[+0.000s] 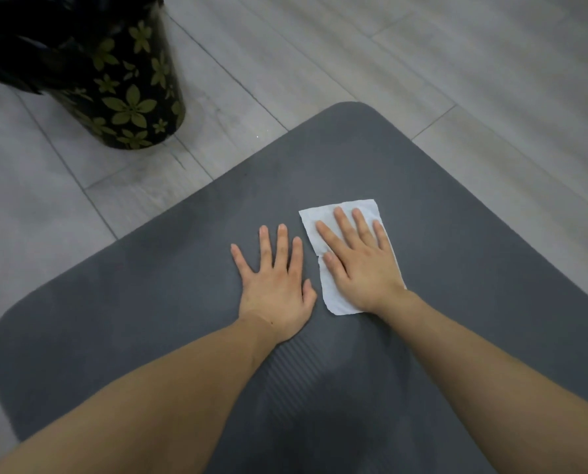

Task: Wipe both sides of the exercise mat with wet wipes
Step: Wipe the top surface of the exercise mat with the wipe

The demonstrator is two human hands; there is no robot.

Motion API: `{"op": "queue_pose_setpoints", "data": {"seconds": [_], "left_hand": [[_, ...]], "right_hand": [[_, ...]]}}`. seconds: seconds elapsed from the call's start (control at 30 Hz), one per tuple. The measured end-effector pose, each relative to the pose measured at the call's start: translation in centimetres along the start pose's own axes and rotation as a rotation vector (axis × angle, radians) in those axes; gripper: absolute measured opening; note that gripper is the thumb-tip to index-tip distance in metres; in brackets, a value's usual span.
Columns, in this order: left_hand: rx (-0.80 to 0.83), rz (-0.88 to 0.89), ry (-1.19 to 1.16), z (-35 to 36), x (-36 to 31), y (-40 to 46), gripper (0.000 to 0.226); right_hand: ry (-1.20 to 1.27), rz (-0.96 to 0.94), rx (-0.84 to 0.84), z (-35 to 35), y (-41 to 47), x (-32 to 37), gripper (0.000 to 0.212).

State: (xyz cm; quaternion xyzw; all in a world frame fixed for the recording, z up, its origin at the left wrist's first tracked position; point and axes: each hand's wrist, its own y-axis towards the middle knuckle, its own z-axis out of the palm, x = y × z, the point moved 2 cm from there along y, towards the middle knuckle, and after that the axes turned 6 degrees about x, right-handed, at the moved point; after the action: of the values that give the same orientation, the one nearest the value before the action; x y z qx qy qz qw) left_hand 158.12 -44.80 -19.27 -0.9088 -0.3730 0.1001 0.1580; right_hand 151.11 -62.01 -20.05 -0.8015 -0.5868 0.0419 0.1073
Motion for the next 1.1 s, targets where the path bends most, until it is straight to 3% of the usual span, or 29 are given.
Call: {"op": "queue_pose_setpoints", "data": {"seconds": [0.2,0.33,0.4,0.47,0.53,0.67,0.8,0.87,0.97,1.1], "left_hand": [[0.077,0.015,-0.015,-0.5,0.2,0.2,0.073],[0.114,0.053,-0.142,-2.1,2.1,0.4,0.078],[0.156,-0.039,-0.141,-3.5,4.7,0.9,0.102],[0.309,-0.165,-0.159,-4.4,7.5,1.8,0.133],[0.469,-0.157,-0.213,-4.6,9.0,2.5,0.147],[0.565,-0.109,-0.259,-4.6,9.1,3.0,0.154],[0.571,-0.119,-0.226,-4.5,9.3,3.1,0.155],[0.566,-0.126,-0.231,-4.4,9.1,3.1,0.155],[0.576,-0.126,-0.231,-4.6,9.1,3.0,0.154],[0.629,-0.129,-0.235,-4.9,8.9,3.1,0.153]], "right_hand": [[0.0,0.002,0.008,0.0,0.0,-0.3,0.057],[0.012,0.031,0.014,0.0,-0.6,-0.2,0.056],[0.01,0.03,0.018,0.3,-2.7,0.1,0.056],[-0.005,-0.006,0.04,0.8,-6.0,0.7,0.056],[-0.015,-0.053,0.067,0.9,-7.7,1.1,0.056],[0.009,-0.092,0.039,-0.8,0.4,2.5,0.056],[0.067,-0.117,0.044,-3.3,14.2,7.3,0.056],[0.031,-0.151,0.079,-4.5,17.0,8.8,0.056],[0.016,-0.18,0.067,-3.7,14.0,6.9,0.055],[-0.022,-0.176,0.061,-1.2,1.6,2.0,0.057]]}}
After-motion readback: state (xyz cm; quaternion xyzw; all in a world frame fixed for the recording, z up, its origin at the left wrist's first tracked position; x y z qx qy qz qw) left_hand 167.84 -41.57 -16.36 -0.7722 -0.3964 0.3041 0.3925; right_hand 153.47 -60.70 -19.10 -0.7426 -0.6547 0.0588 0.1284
